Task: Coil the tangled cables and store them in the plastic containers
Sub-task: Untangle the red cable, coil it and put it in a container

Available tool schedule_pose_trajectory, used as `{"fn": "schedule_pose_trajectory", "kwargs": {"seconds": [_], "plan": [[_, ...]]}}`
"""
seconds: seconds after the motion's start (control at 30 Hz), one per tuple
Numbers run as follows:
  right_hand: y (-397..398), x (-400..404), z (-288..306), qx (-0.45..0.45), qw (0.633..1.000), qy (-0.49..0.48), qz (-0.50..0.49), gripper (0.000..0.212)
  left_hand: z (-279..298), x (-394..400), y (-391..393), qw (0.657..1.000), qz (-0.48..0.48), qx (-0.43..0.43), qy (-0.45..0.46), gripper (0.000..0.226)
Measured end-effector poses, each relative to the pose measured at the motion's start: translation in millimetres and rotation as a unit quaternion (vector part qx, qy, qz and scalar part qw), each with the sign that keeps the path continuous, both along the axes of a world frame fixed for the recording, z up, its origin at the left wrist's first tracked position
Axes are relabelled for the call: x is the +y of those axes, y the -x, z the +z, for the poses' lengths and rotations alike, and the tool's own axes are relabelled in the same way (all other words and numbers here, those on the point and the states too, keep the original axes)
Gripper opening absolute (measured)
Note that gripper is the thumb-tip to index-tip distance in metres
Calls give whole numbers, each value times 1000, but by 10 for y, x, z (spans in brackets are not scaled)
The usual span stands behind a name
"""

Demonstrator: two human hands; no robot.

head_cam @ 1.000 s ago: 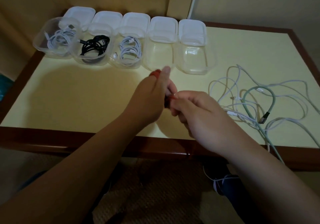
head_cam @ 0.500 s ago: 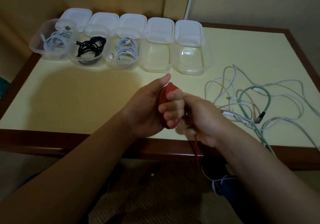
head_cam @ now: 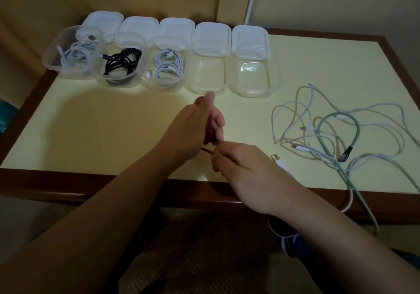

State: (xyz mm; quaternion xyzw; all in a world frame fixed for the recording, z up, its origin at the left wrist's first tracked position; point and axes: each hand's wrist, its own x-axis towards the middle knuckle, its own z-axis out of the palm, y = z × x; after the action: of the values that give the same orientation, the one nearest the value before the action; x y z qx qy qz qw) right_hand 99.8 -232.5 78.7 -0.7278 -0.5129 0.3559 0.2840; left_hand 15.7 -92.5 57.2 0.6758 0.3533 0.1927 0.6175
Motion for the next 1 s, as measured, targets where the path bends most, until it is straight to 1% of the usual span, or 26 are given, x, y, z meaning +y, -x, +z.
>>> {"fn": "schedule_pose_trajectory", "kwargs": {"seconds": [0.03,0.07,0.1,0.13,0.2,0.3,0.37,0.43,0.53,0.6,0.67,0.7,0.8,0.83,0.87,0.93,0.97,1.0], "plan": [[-14,-12,46,-7,1000,-20,-1,30,-5,-12,12,997,-26,37,-56,64],[-41,-22,85,-10,999,-41,-6,30,-3,-21,29,992,-54,64,-92,66],[-81,-32,121,-9,998,-62,-13,30,7,-26,50,987,-86,84,-105,68],[-134,-40,148,-10,996,-84,-18,30,15,-25,70,983,-120,101,-91,70],[-254,-46,170,-17,991,-128,-30,29,41,-15,119,977,-181,114,-5,70],[-406,-20,89,-4,984,-169,-62,29,64,-7,166,954,-262,79,120,70],[-444,33,2,26,982,-176,-70,32,69,11,165,927,-310,30,210,68],[-428,93,-70,82,978,-177,-77,33,85,12,145,892,-335,-26,302,64],[-374,149,-163,161,967,-167,-104,31,81,-20,105,837,-319,-113,429,62],[-364,162,-283,152,971,-128,-132,39,59,-17,87,801,-297,-161,495,61],[-348,166,-411,150,973,-77,-159,47,52,2,95,770,-273,-204,539,59],[-331,166,-447,163,971,-57,-164,47,51,13,104,759,-254,-224,556,58],[-259,145,-444,220,966,-8,-136,45,72,28,120,722,-155,-283,612,53],[-220,126,-405,240,963,15,-119,45,69,31,111,728,-100,-298,610,50],[-183,104,-358,240,965,37,-96,45,65,31,96,744,-34,-310,592,49],[-122,59,-274,185,980,66,-38,45,47,38,52,789,88,-314,521,49],[-89,40,-227,148,986,71,-11,44,22,51,32,815,130,-302,478,52],[-54,21,-171,115,991,64,5,42,-11,64,14,849,151,-277,423,55]]}}
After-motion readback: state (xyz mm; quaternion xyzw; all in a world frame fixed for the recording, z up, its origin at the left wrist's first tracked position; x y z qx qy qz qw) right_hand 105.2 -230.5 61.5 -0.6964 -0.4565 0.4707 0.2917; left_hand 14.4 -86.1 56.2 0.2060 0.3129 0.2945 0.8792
